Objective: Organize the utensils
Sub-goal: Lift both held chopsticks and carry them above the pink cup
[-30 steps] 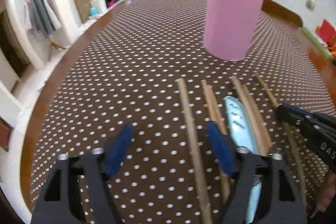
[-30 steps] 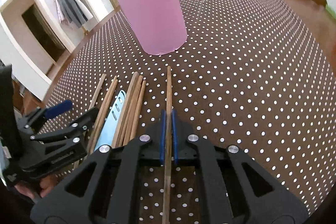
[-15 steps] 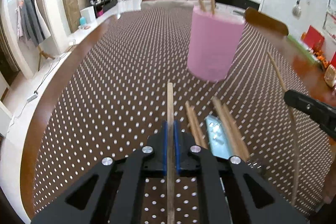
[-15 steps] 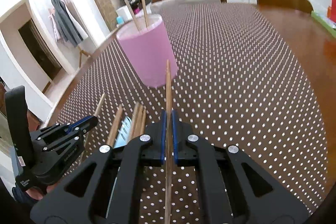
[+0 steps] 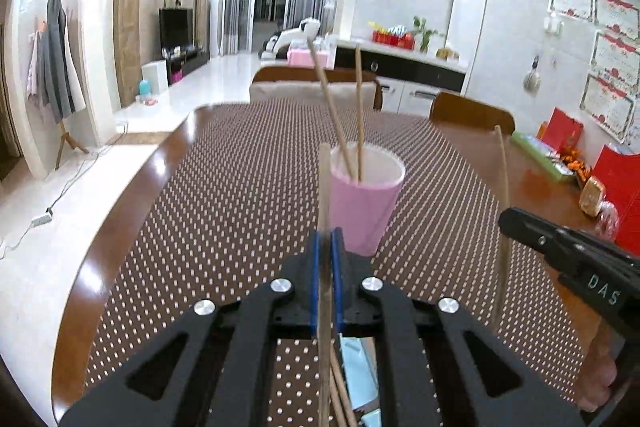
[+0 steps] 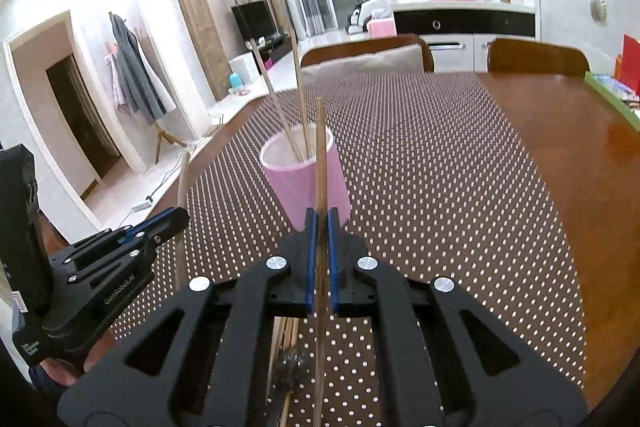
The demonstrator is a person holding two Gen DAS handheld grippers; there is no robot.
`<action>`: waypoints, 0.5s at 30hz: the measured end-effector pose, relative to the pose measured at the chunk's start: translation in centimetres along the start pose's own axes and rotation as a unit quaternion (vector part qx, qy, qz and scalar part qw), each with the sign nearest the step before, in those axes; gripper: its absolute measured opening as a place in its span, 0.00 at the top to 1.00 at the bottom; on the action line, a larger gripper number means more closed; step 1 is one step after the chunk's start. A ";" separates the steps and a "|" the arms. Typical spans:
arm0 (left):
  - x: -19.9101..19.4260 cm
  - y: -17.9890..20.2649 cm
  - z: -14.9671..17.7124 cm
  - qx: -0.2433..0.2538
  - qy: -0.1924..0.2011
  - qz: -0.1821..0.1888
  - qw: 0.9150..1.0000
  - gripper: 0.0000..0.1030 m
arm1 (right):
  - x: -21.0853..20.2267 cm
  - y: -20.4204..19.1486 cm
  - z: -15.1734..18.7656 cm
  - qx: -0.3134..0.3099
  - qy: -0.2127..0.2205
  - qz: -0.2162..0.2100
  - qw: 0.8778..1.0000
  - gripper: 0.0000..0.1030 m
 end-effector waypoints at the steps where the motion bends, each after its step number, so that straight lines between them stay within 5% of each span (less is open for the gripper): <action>1: -0.2 0.2 -0.2 0.000 0.005 0.001 1.000 0.94 | -0.4 -0.1 -0.3 0.000 0.004 0.003 1.000 0.95; 15: -4.1 2.3 -5.8 -0.004 0.103 0.020 0.994 0.94 | -2.7 -0.6 -6.5 0.011 0.096 0.041 0.994 0.95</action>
Point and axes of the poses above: each gripper's, at about its wrist camera, not at the fingertips, and x roughly the way its jaws point, y to its right, z to its underside, the point moved 4 cm from there along x, roughly the way its jaws point, and after that the axes turned 7 degrees about -x, right-handed, at the moved point
